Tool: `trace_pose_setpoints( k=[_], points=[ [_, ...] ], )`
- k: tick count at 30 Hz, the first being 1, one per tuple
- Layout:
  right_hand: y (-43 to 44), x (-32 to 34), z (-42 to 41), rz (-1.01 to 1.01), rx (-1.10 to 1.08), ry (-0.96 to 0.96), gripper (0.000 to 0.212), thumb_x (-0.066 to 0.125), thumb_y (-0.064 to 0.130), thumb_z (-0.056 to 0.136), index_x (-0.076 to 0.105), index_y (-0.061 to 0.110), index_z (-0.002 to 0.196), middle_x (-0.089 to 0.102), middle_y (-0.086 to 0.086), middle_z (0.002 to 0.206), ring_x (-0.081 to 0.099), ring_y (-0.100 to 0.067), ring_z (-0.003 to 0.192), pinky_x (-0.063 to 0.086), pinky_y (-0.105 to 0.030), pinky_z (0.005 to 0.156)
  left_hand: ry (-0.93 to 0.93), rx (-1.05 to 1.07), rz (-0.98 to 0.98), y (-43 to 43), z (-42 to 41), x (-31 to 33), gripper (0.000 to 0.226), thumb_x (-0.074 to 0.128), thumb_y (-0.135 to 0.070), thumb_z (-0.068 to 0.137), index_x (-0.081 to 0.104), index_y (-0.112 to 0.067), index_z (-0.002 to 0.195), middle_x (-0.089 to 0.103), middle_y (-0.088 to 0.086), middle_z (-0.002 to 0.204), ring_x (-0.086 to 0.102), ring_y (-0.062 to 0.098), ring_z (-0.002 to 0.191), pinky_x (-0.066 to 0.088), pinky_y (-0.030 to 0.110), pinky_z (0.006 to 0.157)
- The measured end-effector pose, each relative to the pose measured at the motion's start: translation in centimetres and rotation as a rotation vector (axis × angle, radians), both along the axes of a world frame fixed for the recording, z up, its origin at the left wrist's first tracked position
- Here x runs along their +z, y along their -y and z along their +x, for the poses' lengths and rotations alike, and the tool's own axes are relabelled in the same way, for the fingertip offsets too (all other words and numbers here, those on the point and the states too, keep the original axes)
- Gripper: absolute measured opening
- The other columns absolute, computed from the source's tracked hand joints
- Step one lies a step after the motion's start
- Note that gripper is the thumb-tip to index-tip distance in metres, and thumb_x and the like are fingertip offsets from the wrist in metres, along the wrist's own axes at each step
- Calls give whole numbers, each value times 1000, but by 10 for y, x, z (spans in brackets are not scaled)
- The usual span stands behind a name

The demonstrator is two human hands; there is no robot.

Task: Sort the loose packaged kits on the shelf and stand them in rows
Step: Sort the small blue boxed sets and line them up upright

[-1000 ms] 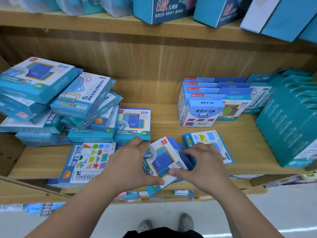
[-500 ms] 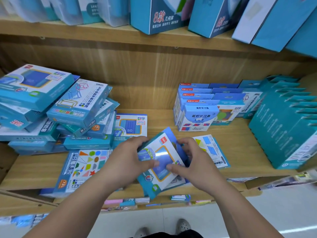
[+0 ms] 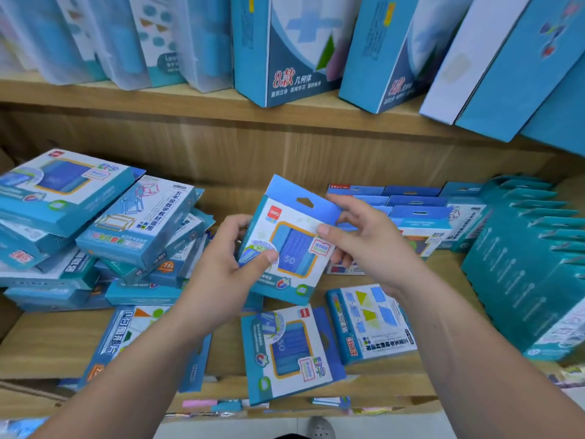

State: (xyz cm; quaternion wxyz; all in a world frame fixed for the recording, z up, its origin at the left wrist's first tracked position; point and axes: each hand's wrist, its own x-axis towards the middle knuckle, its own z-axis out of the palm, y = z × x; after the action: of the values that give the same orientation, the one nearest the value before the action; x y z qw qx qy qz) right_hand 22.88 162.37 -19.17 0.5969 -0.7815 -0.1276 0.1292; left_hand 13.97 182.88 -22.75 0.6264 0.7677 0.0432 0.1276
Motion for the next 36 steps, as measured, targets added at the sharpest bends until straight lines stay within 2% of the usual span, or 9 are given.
trace_pose_setpoints(
  k=[3, 8, 10, 13, 18, 30, 32, 34, 36],
  points=[
    [-7, 9, 27, -88, 100, 100, 28, 76, 14, 88, 62, 23, 111, 71, -10, 102, 58, -18, 56, 51, -31, 51, -18, 43, 78, -6, 15, -4, 37, 68, -11, 92, 54, -26, 122, 70, -11, 109, 67, 3, 100, 56, 25, 82],
    [-17, 6, 66, -283, 108, 300, 29, 80, 19, 83, 56, 30, 96, 69, 1, 89, 59, -14, 51, 59, -44, 53, -171, 99, 545, -17, 28, -27, 68, 72, -24, 88, 40, -22, 148, 57, -1, 136, 55, 16, 124, 43, 38, 109],
    [-19, 2, 81, -349, 103, 354, 31, 81, 22, 83, 53, 34, 92, 68, 5, 88, 60, -12, 53, 60, -47, 59, -209, 82, 730, -13, 24, -34, 67, 74, -28, 86, 45, -16, 146, 54, 5, 139, 51, 24, 128, 38, 32, 108],
    [-24, -3, 96, -479, 96, 433, 33, 81, 30, 81, 54, 38, 97, 68, 12, 95, 61, -8, 73, 57, -40, 74, -232, 70, 895, -13, 18, -52, 58, 77, -36, 80, 62, -9, 129, 61, 9, 129, 58, 33, 119, 48, 39, 100],
    [-36, -13, 109, -605, 103, 495, 29, 80, 35, 81, 60, 34, 103, 65, 12, 87, 59, -16, 81, 48, -31, 69, -233, 102, 958, -13, 8, -75, 59, 48, -54, 82, 70, -10, 114, 63, 9, 124, 61, 32, 111, 52, 42, 96],
    [-53, -25, 106, -1134, -19, 908, 40, 74, 44, 84, 62, 21, 115, 62, -7, 111, 59, -33, 101, 41, -38, 75, -251, 64, 930, -13, 3, -77, 62, 46, -54, 87, 67, -7, 123, 61, 8, 131, 56, 28, 124, 17, 20, 113],
    [-54, -29, 94, -1081, -71, 1018, 38, 76, 40, 81, 65, 20, 111, 59, -8, 105, 58, -35, 94, 42, -40, 77, -240, 57, 921, -13, 1, -77, 62, 45, -53, 88, 65, -8, 126, 59, 8, 134, 52, 26, 127, 15, 20, 113],
    [-54, -37, 73, -818, -85, 1122, 31, 74, 37, 82, 68, 16, 104, 61, -7, 99, 58, -32, 90, 47, -41, 75, -216, 44, 920, -14, 0, -77, 62, 44, -51, 89, 63, -9, 130, 56, 7, 138, 47, 24, 131, 21, 23, 112],
    [-55, -47, 43, -613, -3, 897, 28, 65, 40, 88, 69, 17, 104, 66, -1, 98, 63, -24, 89, 53, -38, 75, -186, 39, 910, -16, 0, -78, 60, 47, -47, 88, 60, -10, 133, 52, 6, 144, 42, 21, 135, 20, 22, 113]
  ],
)
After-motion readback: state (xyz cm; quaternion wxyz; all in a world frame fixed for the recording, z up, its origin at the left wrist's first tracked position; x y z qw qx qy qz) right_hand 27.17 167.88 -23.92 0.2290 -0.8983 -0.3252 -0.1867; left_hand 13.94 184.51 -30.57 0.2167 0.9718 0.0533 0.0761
